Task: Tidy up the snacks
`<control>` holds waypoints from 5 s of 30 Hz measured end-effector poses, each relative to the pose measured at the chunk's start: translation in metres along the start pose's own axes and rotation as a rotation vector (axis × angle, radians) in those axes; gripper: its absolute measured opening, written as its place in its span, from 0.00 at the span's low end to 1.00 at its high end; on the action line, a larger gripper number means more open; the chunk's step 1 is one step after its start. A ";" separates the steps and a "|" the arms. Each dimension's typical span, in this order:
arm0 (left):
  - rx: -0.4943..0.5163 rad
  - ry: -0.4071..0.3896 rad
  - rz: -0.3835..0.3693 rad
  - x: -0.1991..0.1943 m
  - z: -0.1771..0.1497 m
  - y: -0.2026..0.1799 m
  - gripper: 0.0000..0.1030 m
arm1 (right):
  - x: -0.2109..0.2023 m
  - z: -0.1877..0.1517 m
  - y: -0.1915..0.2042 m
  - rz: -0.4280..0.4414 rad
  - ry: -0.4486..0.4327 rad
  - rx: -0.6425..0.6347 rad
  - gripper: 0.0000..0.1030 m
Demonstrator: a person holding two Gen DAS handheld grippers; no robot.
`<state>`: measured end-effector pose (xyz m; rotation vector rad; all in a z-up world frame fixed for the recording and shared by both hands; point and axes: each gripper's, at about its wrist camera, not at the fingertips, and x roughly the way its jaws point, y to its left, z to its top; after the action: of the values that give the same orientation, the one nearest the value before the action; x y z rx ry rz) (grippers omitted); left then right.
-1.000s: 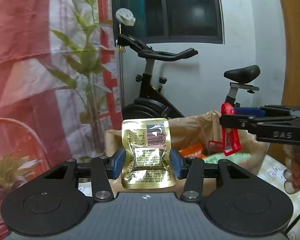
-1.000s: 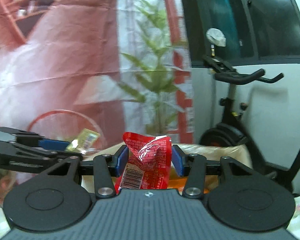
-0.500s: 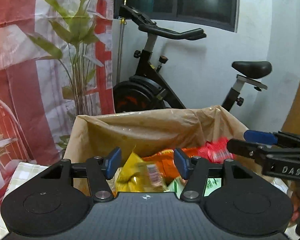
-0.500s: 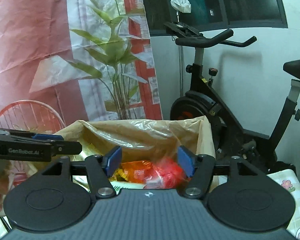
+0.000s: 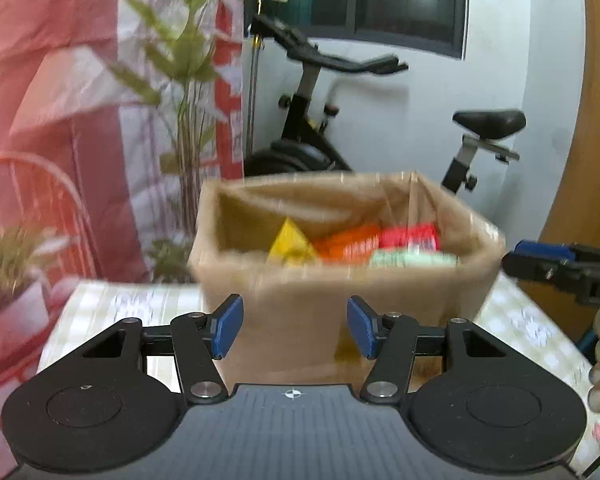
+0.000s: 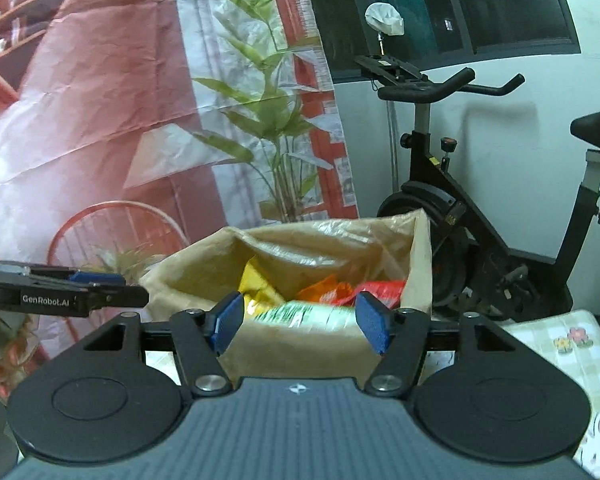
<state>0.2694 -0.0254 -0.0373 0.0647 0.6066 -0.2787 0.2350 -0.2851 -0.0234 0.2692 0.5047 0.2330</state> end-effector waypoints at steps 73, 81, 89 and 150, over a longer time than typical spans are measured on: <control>-0.205 0.139 -0.118 0.041 -0.094 -0.014 0.46 | 0.067 -0.133 0.066 0.125 0.250 -0.343 0.52; -0.182 -0.023 -0.154 0.014 -0.026 -0.024 0.46 | 0.037 -0.064 0.073 0.073 0.095 -0.378 0.52; -0.172 -0.048 -0.176 0.047 0.043 -0.025 0.46 | 0.062 0.005 0.056 0.037 0.054 -0.398 0.52; -0.046 -0.313 0.247 -0.132 0.054 -0.045 0.91 | -0.068 0.067 0.090 -0.103 -0.059 -0.087 1.00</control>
<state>0.1834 -0.0442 0.0835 0.0497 0.2896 -0.0324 0.1973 -0.2335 0.0913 0.1647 0.4479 0.1462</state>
